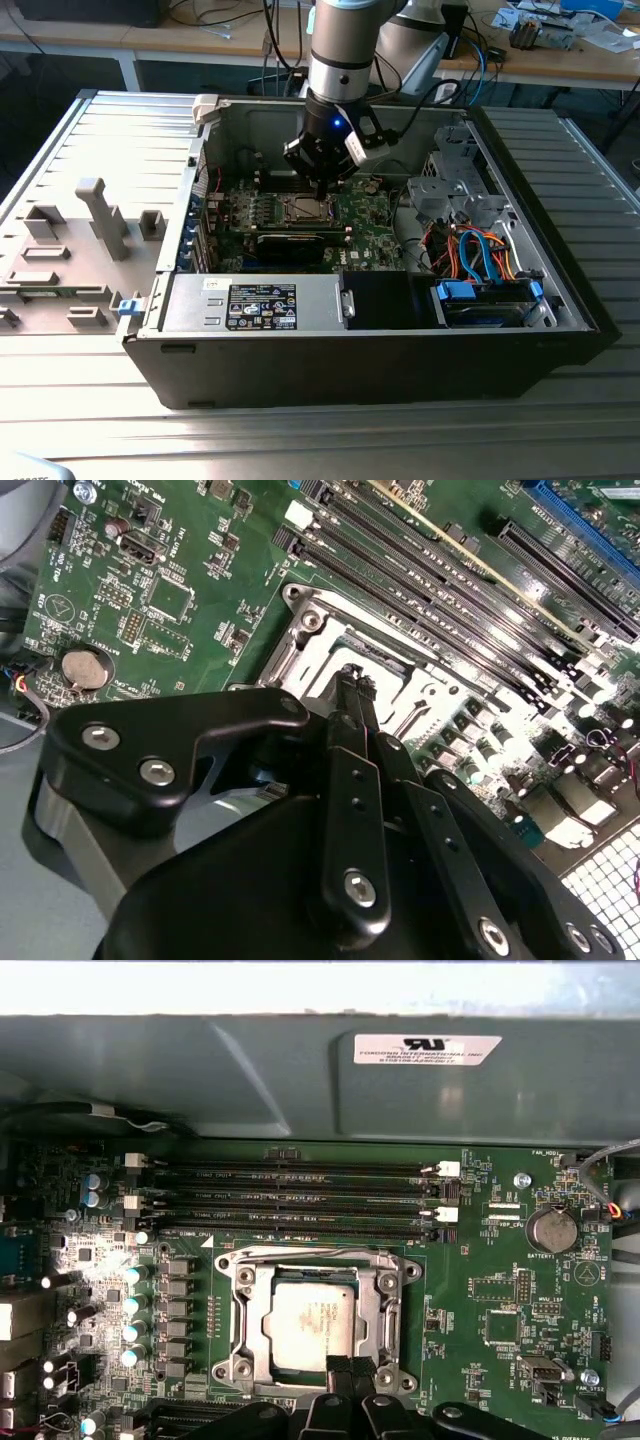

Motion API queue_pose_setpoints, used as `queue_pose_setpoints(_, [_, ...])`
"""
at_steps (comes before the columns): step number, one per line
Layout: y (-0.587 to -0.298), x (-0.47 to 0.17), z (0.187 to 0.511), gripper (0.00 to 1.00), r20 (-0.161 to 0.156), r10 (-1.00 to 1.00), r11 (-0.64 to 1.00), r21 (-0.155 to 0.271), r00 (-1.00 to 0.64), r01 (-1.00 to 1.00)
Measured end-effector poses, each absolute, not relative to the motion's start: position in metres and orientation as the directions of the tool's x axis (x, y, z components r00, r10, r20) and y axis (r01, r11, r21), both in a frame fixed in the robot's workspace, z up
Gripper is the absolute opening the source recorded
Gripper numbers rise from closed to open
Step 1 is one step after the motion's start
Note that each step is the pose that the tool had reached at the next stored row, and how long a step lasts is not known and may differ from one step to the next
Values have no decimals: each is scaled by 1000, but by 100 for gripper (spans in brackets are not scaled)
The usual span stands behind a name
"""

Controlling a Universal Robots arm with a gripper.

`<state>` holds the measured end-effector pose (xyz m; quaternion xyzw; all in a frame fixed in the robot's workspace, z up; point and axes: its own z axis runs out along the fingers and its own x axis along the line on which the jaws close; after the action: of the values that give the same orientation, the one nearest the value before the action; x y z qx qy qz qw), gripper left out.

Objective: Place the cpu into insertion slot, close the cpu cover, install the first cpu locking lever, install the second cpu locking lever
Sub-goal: 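Install the second cpu locking lever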

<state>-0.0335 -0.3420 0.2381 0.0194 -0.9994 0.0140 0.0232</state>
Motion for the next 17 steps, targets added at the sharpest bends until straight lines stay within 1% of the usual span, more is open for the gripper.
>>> queue_pose_setpoints(17, [-347, -34, 238, 11, 47, -38, 999, -25, -998, -39])
